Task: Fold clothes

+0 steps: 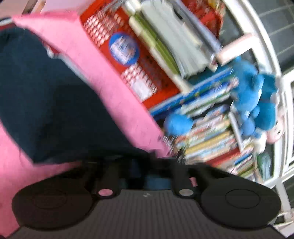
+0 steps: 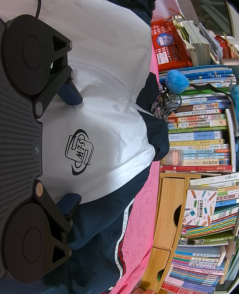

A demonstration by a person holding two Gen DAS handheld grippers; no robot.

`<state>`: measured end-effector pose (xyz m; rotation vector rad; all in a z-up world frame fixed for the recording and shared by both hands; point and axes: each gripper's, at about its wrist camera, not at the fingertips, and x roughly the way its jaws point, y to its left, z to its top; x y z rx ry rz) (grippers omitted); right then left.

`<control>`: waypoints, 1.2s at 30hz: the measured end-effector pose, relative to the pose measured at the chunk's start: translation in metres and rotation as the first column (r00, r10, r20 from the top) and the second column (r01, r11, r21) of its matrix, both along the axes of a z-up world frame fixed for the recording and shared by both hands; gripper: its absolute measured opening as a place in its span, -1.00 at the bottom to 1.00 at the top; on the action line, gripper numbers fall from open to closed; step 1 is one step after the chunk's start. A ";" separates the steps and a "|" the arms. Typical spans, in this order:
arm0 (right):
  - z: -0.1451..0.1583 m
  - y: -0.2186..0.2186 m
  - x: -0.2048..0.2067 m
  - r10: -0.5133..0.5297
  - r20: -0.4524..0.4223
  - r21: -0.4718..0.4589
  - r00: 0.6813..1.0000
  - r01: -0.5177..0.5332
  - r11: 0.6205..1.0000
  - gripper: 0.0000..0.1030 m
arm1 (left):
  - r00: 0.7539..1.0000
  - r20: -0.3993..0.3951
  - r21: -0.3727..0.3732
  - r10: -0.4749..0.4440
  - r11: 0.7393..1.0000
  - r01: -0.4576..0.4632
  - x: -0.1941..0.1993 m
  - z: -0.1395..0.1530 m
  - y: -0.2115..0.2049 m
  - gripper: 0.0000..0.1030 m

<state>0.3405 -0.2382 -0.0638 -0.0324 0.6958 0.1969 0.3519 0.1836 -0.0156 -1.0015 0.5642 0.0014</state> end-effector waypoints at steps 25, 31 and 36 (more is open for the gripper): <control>0.095 0.106 -0.007 0.297 0.241 -0.140 0.924 -0.270 0.953 0.89 | 0.996 -0.048 0.675 -0.071 0.733 0.084 -0.115 -0.064 0.017 -0.86; 0.068 0.266 0.054 0.551 0.138 -0.410 0.823 -0.459 0.788 0.86 | 0.996 -0.013 0.607 -0.083 0.792 0.073 -0.118 -0.064 0.030 -0.83; 0.029 0.321 0.074 0.628 -0.129 -0.417 0.768 -0.616 0.668 0.55 | 0.995 0.008 0.564 -0.096 0.822 0.075 -0.119 -0.066 0.039 -0.80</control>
